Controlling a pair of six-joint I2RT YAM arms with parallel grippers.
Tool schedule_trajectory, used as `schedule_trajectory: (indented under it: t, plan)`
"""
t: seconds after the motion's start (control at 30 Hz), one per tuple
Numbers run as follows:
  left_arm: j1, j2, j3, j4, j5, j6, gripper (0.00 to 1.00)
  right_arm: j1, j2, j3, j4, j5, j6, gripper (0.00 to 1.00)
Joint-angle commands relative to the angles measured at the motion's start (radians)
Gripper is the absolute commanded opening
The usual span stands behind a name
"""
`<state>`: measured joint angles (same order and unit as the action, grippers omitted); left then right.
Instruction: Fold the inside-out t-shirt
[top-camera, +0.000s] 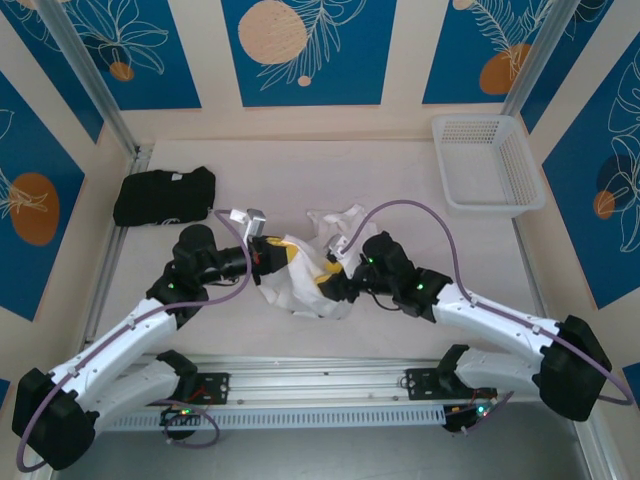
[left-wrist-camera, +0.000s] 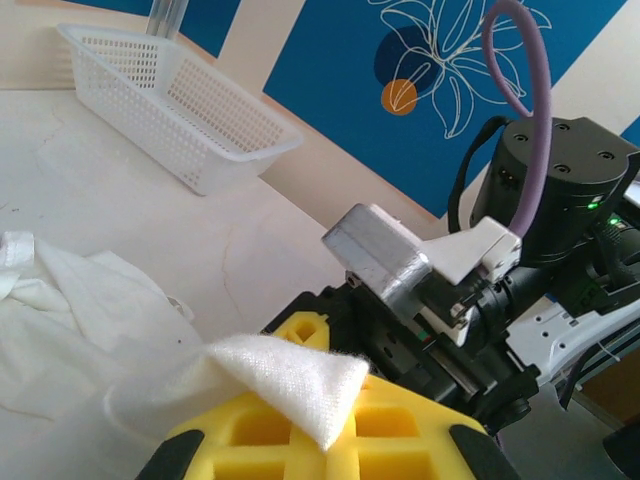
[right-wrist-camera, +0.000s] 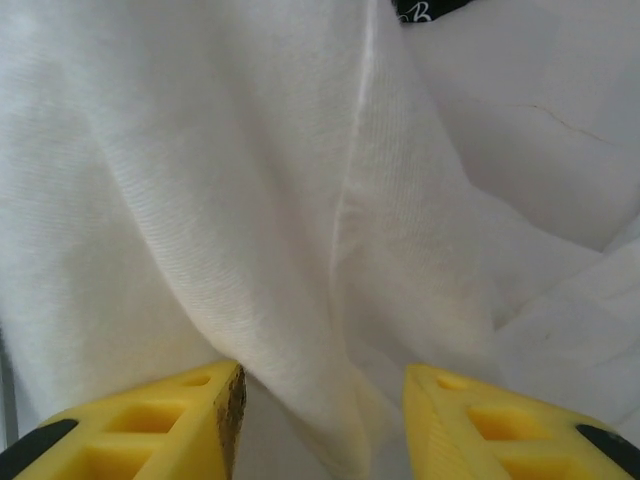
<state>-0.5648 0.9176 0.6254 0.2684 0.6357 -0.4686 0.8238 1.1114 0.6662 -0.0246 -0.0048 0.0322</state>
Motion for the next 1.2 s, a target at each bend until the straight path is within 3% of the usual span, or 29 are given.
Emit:
schedule_trajectory:
  t: [0.0, 0.07, 0.13, 0.23, 0.3, 0.37, 0.53, 0.63, 0.77, 0.97, 1.17]
  plan:
    - [0.013, -0.019, 0.022, 0.015, 0.018, 0.016, 0.0, -0.023, 0.05, 0.048, 0.086, -0.07, 0.015, 0.4]
    - [0.013, -0.025, 0.019, 0.003, -0.002, 0.024, 0.0, -0.053, 0.072, 0.069, 0.112, -0.168, 0.066, 0.17]
    - [0.013, -0.043, 0.016, -0.039, -0.07, 0.046, 0.0, -0.111, 0.061, 0.07, 0.154, -0.314, 0.14, 0.02]
    - [0.014, -0.065, 0.021, -0.196, -0.344, 0.089, 0.0, -0.206, 0.016, 0.03, 0.299, -0.549, 0.3, 0.0]
    - [0.014, -0.056, 0.026, -0.29, -0.503, 0.111, 0.01, -0.225, -0.004, 0.01, 0.37, -0.61, 0.371, 0.0]
    - [0.013, -0.036, 0.031, -0.342, -0.569, 0.14, 0.04, -0.227, -0.007, 0.004, 0.402, -0.631, 0.406, 0.0]
    - [0.013, -0.013, 0.043, -0.395, -0.609, 0.155, 0.19, -0.227, 0.016, -0.002, 0.451, -0.635, 0.442, 0.0]
    - [0.01, -0.021, 0.06, -0.43, -0.577, 0.161, 0.31, -0.227, 0.042, 0.009, 0.451, -0.632, 0.445, 0.0]
    - [-0.007, -0.084, 0.027, -0.37, -0.415, 0.149, 0.4, -0.229, 0.062, 0.025, 0.429, -0.611, 0.443, 0.0]
    - [-0.032, -0.117, -0.04, -0.2, -0.158, 0.108, 0.42, -0.233, 0.064, 0.03, 0.404, -0.589, 0.44, 0.0]
    - [-0.041, 0.008, -0.012, -0.042, 0.02, 0.051, 0.43, -0.233, 0.059, 0.033, 0.397, -0.582, 0.44, 0.0]
